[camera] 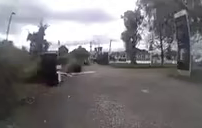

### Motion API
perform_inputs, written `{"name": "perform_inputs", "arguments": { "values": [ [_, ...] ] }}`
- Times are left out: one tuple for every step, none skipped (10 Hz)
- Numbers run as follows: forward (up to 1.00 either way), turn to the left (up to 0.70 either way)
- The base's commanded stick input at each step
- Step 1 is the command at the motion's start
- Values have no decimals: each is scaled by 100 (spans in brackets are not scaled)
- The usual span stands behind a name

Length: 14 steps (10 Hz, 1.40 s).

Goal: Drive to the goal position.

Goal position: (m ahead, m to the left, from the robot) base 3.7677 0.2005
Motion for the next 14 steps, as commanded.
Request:
{"name": "perform_inputs", "arguments": {
  "values": [
    [100,-27],
    [100,-27],
    [100,-27],
    [100,-27],
    [100,-27],
    [100,-27],
    [100,-27],
    [100,-27],
    [100,-27],
    [100,-26],
    [100,-18],
    [100,-10],
    [100,-2],
    [100,0]
  ]
}}
